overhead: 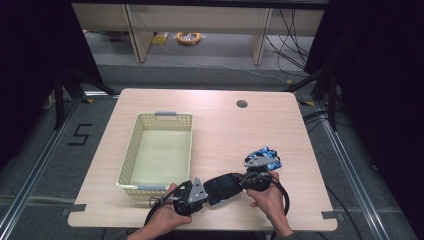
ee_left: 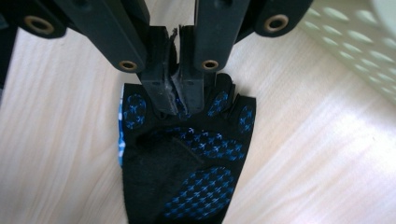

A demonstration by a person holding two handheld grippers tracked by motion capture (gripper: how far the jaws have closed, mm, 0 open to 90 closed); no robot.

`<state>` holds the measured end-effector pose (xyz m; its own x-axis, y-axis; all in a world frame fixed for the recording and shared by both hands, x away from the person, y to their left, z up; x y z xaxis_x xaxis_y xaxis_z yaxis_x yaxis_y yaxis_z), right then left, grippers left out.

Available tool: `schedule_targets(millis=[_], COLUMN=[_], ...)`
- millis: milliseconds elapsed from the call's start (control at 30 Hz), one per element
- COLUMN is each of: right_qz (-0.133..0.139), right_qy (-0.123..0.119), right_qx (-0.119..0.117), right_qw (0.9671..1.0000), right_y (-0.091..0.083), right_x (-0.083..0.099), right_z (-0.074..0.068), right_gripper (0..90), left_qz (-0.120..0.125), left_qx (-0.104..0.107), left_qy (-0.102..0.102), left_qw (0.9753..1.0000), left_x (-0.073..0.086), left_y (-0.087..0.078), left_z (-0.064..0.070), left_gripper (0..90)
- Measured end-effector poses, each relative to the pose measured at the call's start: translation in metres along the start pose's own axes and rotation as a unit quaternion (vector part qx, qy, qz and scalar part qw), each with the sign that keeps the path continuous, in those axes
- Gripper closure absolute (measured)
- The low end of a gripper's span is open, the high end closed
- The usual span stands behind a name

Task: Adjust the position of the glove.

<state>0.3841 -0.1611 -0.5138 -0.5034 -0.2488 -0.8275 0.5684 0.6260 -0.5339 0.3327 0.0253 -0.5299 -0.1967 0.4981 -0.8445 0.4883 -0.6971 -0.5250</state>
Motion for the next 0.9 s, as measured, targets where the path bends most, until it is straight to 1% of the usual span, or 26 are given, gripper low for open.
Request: schedule_targets(millis=[33,67,100,133,167,200,267,300,333,367,400,433,467,500,533,567,600,633,667,700,733,767,800,833,867,900], right_qz=[0.011,0.024,0.031,0.031,0.034,0.041,0.039,0.027,0.027,0.024,0.024,0.019,0.018,0.008,0.008,0.004,-0.002,-0.011,-0.011,-0.019,-0.021,-0.009,-0.009,-0.025,-0.034,-0.032], right_qy=[0.002,0.005,0.010,0.010,0.024,0.023,0.024,0.039,0.039,0.033,0.033,0.016,0.019,0.021,0.021,0.015,0.020,0.019,0.019,0.016,0.014,0.019,0.019,0.013,0.011,0.017], right_qx=[0.001,0.001,0.000,0.000,-0.004,0.000,0.003,0.002,0.002,0.006,0.006,0.017,0.014,0.019,0.019,0.020,0.022,0.021,0.021,0.024,0.027,0.032,0.032,0.032,0.028,0.032], right_qw=[0.9999,0.9997,0.9995,0.9995,0.9991,0.9989,0.9989,0.9989,0.9989,0.9992,0.9992,0.9996,0.9996,0.9996,0.9996,0.9997,0.9996,0.9995,0.9995,0.9994,0.9993,0.9993,0.9993,0.9991,0.9990,0.9988], right_y=[-0.003,-0.016,-0.019,-0.019,-0.028,-0.031,-0.034,-0.039,-0.039,-0.041,-0.041,-0.040,-0.038,-0.037,-0.037,-0.035,-0.033,-0.030,-0.030,-0.030,-0.029,-0.025,-0.025,-0.027,-0.027,-0.029], right_x=[0.000,0.002,0.003,0.003,0.008,0.011,0.014,0.021,0.021,0.025,0.025,0.028,0.030,0.032,0.032,0.034,0.036,0.040,0.040,0.041,0.043,0.044,0.044,0.044,0.044,0.043], right_z=[-0.001,-0.003,-0.004,-0.004,-0.007,-0.008,-0.009,-0.014,-0.014,-0.012,-0.012,-0.005,-0.005,-0.004,-0.004,-0.002,-0.001,0.000,0.000,0.000,-0.001,-0.003,-0.003,-0.003,-0.003,-0.004], right_gripper=[89.2,89.2,89.2,89.2,89.2,89.2,89.1,89.1,89.1,89.1,89.1,89.1,89.1,89.1,89.1,89.0,88.8,88.0,88.0,87.6,86.2,83.0,83.0,81.6,80.1,76.4], left_qz=[0.003,0.006,0.006,0.006,0.006,0.008,0.005,0.002,0.002,-0.001,-0.001,-0.001,-0.005,-0.010,-0.009,-0.011,-0.014,-0.019,-0.019,-0.021,-0.020,-0.022,-0.022,-0.018,-0.020,-0.018], left_qx=[-0.001,0.002,0.002,0.002,0.005,0.005,0.005,0.007,0.007,0.008,0.008,0.010,0.006,0.011,0.010,0.008,0.006,0.011,0.011,0.010,0.012,0.013,0.013,0.011,0.012,0.015], left_qy=[0.006,0.014,0.018,0.018,0.016,0.014,0.019,0.020,0.020,0.020,0.020,0.020,0.025,0.027,0.023,0.036,0.029,0.040,0.040,0.039,0.052,0.045,0.045,0.042,0.041,0.034], left_qw=[1.0000,0.9999,0.9998,0.9998,0.9999,0.9999,0.9998,0.9998,0.9998,0.9998,0.9998,0.9998,0.9997,0.9995,0.9997,0.9993,0.9994,0.9990,0.9990,0.9990,0.9984,0.9987,0.9987,0.9989,0.9989,0.9991], left_x=[-0.002,-0.004,-0.005,-0.005,-0.005,-0.005,-0.004,-0.002,-0.002,0.000,0.000,0.000,0.000,0.000,0.001,0.001,0.002,0.002,0.002,0.003,0.003,0.004,0.004,0.005,0.005,0.004], left_y=[-0.001,-0.001,-0.001,-0.001,0.002,0.003,0.005,0.010,0.010,0.015,0.015,0.018,0.018,0.019,0.020,0.022,0.022,0.021,0.021,0.021,0.021,0.021,0.021,0.021,0.021,0.020], left_z=[0.001,0.002,0.002,0.002,0.005,0.006,0.007,0.009,0.009,0.011,0.011,0.012,0.012,0.013,0.013,0.011,0.012,0.013,0.013,0.014,0.014,0.015,0.015,0.015,0.015,0.017], left_gripper=[85.0,85.0,84.9,85.0,85.0,84.9,84.9,84.9,84.9,84.9,84.8,84.8,84.6,84.5,84.5,84.3,84.0,82.7,81.9,81.9,81.1,78.8,77.8,77.8,76.3,71.0])
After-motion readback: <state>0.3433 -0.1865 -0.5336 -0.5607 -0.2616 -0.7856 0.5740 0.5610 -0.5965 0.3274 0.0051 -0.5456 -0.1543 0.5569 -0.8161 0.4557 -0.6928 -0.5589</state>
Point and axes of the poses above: each handheld gripper's, and its own axes: y roughly forward along the jaws, x roughly out of its underside, z roughly to its right, the point moved 5 cm from there along y, roughly forward along the jaws, and after that the axes turned 11 degrees about z, right-handed, at the moved point
